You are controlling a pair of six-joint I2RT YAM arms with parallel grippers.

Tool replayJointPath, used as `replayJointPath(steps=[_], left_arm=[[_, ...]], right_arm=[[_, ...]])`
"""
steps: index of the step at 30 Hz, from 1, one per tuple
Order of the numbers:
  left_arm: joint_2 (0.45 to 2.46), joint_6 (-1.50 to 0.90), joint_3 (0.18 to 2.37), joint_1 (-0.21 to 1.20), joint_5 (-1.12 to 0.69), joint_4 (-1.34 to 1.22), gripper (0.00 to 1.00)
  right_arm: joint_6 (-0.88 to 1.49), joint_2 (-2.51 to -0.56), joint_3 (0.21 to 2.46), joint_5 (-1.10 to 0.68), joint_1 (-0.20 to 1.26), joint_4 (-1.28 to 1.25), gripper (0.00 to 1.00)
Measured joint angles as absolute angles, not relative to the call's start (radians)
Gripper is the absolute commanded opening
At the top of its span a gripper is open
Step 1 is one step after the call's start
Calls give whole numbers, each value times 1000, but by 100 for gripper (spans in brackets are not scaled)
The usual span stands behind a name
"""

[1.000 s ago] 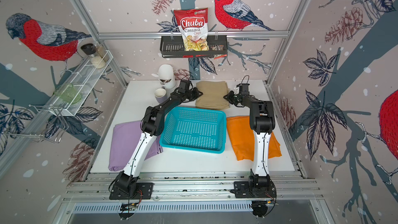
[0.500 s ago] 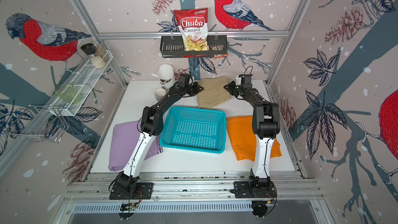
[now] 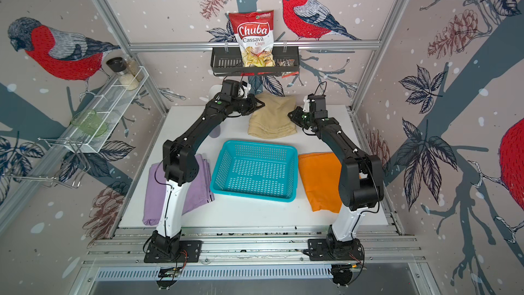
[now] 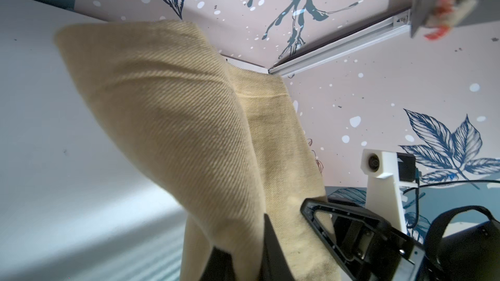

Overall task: Put the folded long pants in the basket
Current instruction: Pick up the long pant at the center of the board, then place the long pant in the basket.

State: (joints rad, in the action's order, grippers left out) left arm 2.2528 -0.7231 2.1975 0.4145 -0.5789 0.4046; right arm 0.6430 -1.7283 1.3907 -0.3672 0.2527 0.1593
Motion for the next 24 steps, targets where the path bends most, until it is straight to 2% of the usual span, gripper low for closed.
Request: replayJointPath(steps=[12, 18, 24], left_arm=[[1692, -596, 1402, 418, -516, 332, 0], [1479, -579, 1168, 443, -467, 288, 0], [1437, -577, 1032, 447, -440, 279, 0]], right_arm=[[640, -1382, 1084, -73, 581, 210, 0], [714, -1248, 942, 45, 726, 215, 0], [842, -1161, 781, 124, 828, 184, 0]])
